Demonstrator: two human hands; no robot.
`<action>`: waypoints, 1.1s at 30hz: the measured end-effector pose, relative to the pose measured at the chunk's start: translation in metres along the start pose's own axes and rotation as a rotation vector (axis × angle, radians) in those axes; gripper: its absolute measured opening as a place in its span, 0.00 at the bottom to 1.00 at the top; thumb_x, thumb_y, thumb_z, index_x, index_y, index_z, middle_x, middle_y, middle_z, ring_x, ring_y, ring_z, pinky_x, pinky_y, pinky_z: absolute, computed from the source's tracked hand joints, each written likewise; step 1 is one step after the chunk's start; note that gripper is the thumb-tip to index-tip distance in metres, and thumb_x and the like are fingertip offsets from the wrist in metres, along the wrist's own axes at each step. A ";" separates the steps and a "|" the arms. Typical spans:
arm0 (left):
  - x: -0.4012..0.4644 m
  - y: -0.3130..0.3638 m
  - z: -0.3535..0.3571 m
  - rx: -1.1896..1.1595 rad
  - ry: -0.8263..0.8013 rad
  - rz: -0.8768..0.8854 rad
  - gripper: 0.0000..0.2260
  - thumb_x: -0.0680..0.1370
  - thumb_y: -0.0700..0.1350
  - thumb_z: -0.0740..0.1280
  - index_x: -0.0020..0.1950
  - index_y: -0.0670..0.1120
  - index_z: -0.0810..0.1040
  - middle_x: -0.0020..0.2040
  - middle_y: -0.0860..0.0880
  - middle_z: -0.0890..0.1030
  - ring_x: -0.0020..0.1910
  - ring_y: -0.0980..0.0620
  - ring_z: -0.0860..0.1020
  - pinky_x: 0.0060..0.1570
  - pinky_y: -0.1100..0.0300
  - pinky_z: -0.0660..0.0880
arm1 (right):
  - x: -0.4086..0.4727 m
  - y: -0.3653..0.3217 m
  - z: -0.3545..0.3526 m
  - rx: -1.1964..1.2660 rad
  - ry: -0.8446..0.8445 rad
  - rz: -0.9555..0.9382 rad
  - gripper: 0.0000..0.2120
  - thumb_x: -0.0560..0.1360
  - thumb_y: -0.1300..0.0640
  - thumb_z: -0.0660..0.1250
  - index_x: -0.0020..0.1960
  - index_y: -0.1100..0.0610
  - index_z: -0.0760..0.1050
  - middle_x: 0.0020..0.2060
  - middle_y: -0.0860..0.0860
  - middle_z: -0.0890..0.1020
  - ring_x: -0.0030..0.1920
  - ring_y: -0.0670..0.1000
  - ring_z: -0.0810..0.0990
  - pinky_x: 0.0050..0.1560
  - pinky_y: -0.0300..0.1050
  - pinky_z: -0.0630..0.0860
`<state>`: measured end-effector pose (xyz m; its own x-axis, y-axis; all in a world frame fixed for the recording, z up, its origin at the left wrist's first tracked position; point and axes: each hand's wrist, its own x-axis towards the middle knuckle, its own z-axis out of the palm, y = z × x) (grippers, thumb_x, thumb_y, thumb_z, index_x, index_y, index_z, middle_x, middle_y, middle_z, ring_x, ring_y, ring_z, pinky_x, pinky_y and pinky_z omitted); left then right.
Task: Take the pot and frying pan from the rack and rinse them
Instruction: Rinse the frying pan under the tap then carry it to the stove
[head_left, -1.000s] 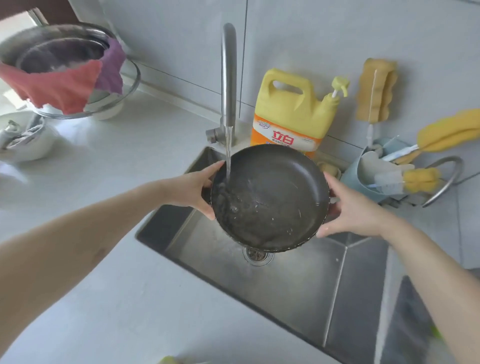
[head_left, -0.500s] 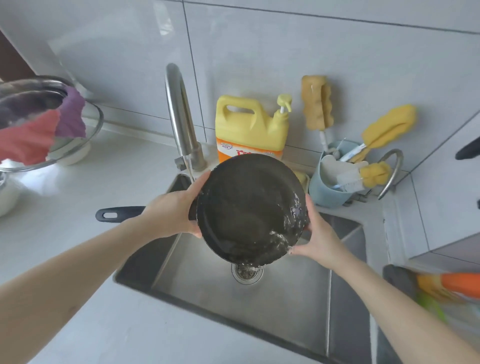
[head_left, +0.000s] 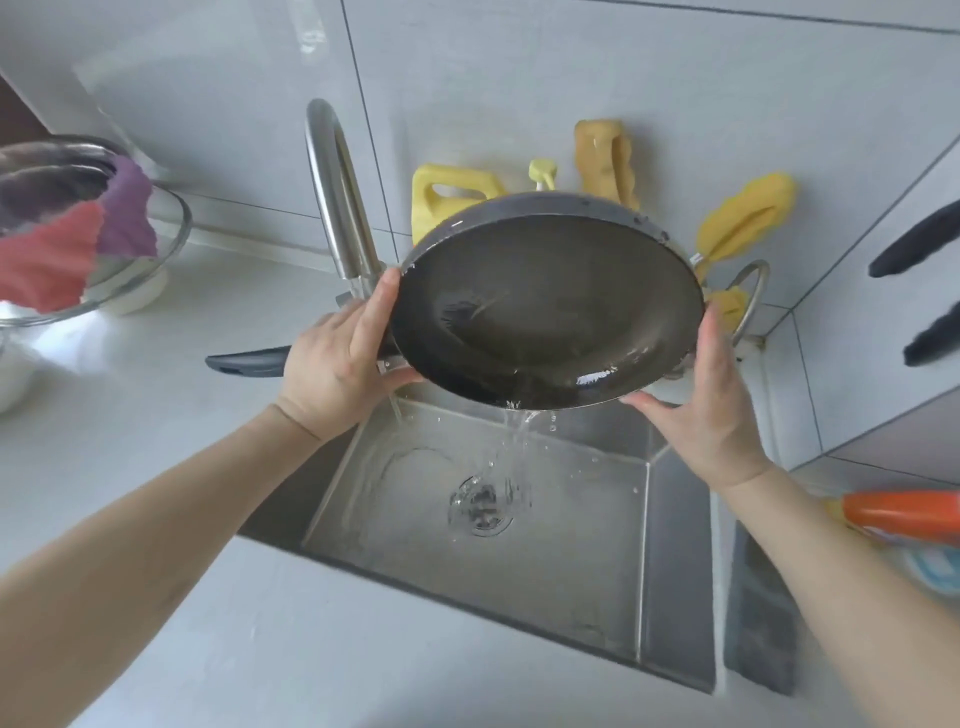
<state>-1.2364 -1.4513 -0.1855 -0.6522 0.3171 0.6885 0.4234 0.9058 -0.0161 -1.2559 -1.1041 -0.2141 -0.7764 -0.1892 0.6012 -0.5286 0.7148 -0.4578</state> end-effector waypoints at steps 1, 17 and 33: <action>0.001 0.000 -0.002 0.005 0.014 -0.001 0.58 0.65 0.55 0.79 0.79 0.48 0.39 0.41 0.38 0.81 0.36 0.40 0.81 0.29 0.53 0.77 | 0.003 -0.003 -0.004 0.007 0.027 -0.054 0.51 0.65 0.48 0.77 0.75 0.59 0.49 0.68 0.69 0.68 0.67 0.60 0.65 0.64 0.46 0.64; -0.003 -0.010 -0.016 0.075 0.123 0.051 0.54 0.70 0.54 0.77 0.80 0.46 0.41 0.44 0.39 0.82 0.41 0.41 0.81 0.34 0.53 0.78 | 0.020 -0.024 -0.011 -0.113 0.152 -0.188 0.41 0.73 0.41 0.68 0.72 0.56 0.48 0.61 0.56 0.65 0.59 0.59 0.67 0.62 0.54 0.64; -0.152 -0.030 0.015 0.151 -0.082 -0.264 0.41 0.70 0.64 0.66 0.73 0.39 0.61 0.45 0.45 0.81 0.43 0.51 0.75 0.35 0.57 0.74 | -0.025 -0.025 0.098 -0.149 -0.297 -0.168 0.56 0.49 0.53 0.87 0.69 0.66 0.62 0.57 0.62 0.81 0.57 0.54 0.70 0.53 0.62 0.77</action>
<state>-1.1590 -1.5223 -0.3006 -0.7786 0.0814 0.6223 0.1386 0.9894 0.0440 -1.2569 -1.1826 -0.2821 -0.7602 -0.4842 0.4333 -0.6187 0.7430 -0.2553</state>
